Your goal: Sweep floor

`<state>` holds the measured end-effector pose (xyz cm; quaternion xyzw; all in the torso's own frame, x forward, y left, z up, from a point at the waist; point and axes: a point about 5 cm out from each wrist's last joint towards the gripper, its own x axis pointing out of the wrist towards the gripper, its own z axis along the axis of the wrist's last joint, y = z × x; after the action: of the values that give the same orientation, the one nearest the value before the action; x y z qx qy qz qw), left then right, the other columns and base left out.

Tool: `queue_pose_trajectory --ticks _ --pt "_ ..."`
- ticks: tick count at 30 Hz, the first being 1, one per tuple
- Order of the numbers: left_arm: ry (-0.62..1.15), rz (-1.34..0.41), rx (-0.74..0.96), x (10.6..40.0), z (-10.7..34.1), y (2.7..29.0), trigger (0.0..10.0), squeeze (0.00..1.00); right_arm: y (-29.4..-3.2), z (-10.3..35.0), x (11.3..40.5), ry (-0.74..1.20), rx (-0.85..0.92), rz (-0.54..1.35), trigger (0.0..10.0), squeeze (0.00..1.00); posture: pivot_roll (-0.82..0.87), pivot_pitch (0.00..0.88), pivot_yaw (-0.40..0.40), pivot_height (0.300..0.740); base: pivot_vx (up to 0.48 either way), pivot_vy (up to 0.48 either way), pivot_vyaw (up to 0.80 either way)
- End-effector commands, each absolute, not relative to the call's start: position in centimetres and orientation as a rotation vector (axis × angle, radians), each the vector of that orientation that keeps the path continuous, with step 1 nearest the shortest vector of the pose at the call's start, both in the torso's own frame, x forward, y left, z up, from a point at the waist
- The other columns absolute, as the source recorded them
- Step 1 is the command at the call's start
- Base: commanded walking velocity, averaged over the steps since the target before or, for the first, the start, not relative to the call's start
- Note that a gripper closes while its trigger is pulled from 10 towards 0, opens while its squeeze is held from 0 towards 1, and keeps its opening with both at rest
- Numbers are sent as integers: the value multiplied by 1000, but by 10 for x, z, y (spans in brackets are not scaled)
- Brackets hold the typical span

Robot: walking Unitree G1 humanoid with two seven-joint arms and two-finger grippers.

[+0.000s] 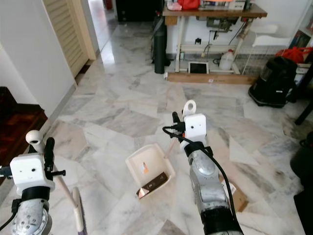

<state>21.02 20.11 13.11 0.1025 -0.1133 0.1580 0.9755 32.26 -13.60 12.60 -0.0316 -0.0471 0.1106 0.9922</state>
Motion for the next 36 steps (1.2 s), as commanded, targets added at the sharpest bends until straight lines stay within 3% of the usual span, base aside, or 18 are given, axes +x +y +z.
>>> queue_pose_trajectory --ticks 1,6,36 --pt "-256 338 242 205 138 203 10000 0 -129 140 320 -148 -54 249 10000 0 -143 0 47 740 0 0 0" --pt "-262 361 237 202 138 205 10000 0 -126 142 321 -140 -47 255 10000 0 -134 0 37 740 0 0 0" --pt "-225 333 219 202 133 196 10000 0 -120 141 323 -103 -24 267 10000 0 -129 0 29 740 0 0 800"
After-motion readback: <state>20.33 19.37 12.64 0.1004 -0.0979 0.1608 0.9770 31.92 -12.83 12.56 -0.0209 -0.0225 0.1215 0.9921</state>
